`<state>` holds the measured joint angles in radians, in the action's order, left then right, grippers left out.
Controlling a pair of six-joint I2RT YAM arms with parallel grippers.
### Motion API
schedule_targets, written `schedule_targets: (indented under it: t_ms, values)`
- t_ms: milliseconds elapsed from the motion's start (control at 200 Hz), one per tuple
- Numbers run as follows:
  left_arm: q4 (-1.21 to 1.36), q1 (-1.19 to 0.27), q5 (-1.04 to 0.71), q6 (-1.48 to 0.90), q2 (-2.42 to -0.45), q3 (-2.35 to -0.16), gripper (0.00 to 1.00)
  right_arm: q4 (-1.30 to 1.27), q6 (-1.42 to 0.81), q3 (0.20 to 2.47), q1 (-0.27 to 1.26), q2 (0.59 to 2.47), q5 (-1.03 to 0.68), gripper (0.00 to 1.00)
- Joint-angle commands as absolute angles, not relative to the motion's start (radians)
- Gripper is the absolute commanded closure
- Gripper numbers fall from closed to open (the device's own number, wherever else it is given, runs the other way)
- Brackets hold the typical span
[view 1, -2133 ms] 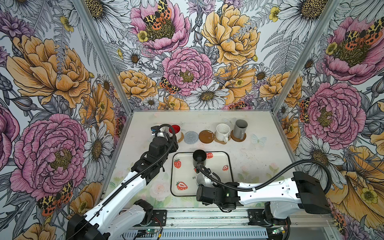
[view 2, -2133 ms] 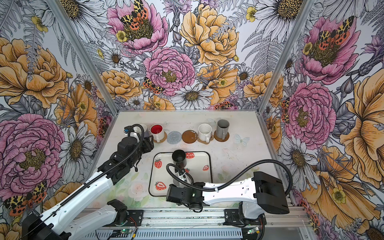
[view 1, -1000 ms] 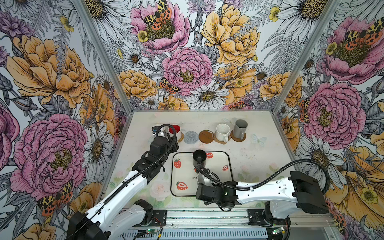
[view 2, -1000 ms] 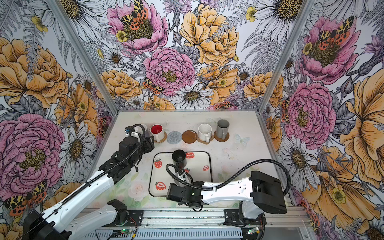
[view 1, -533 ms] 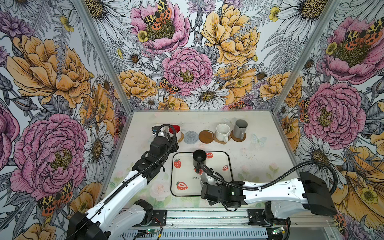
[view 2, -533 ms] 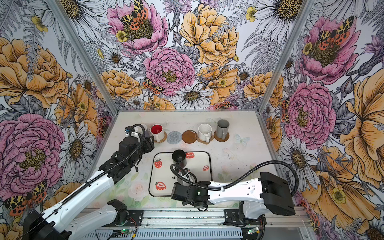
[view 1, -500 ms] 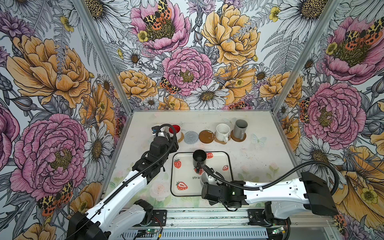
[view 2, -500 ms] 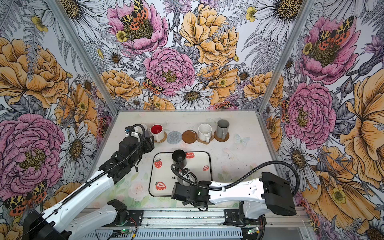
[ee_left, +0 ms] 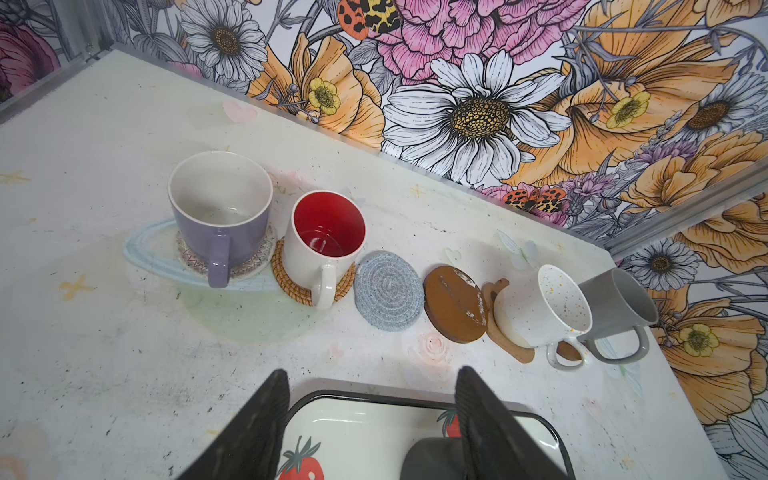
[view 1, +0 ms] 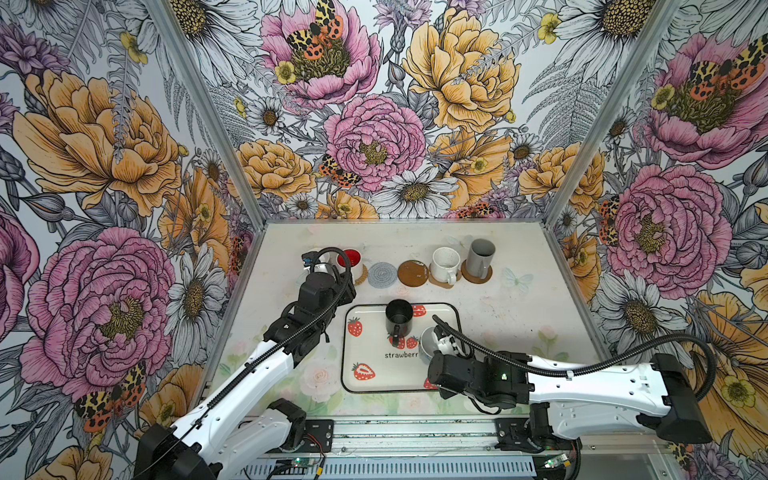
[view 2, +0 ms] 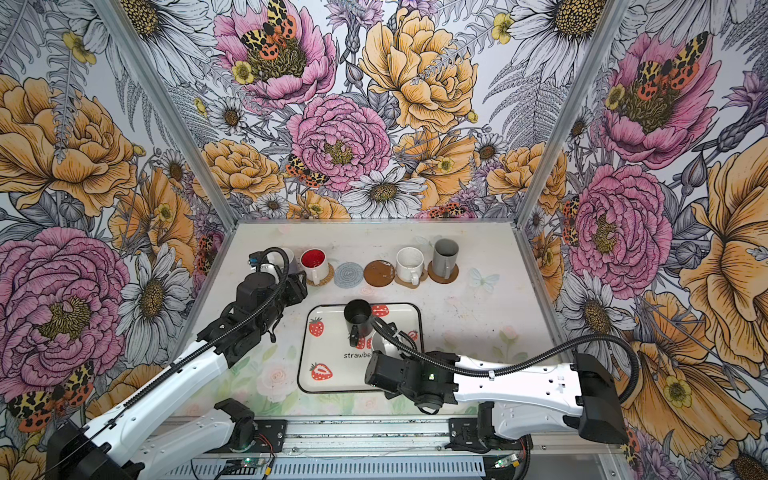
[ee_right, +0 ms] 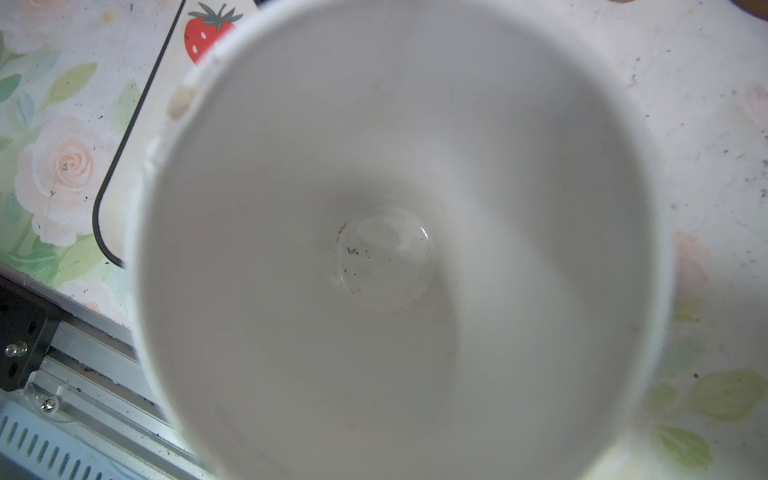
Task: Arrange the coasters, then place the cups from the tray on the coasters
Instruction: 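Lift the blue-handled mug and carry it toward the brown coaster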
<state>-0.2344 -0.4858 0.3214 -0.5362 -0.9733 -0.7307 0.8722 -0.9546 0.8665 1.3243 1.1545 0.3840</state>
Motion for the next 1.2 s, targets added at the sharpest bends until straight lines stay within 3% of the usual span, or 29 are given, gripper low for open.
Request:
schedule_targets:
  t_ms: [0,590,1191]
  values:
    - [-0.216,-0.475,0.318,-0.539,-0.966,-0.732,0.35,0.873,-0.9,0.901,1.299,1.124,0.436,1.0]
    - [-0.216,-0.476,0.331,-0.536,-0.897,-0.725,0.35,0.873,-0.635,1.031,1.043,1.185,0.304,1.0]
    - [-0.091,-0.462,0.29,-0.518,-0.928,-0.699,0.36,0.858,-0.414,1.25,0.818,1.391,0.262,1.0]
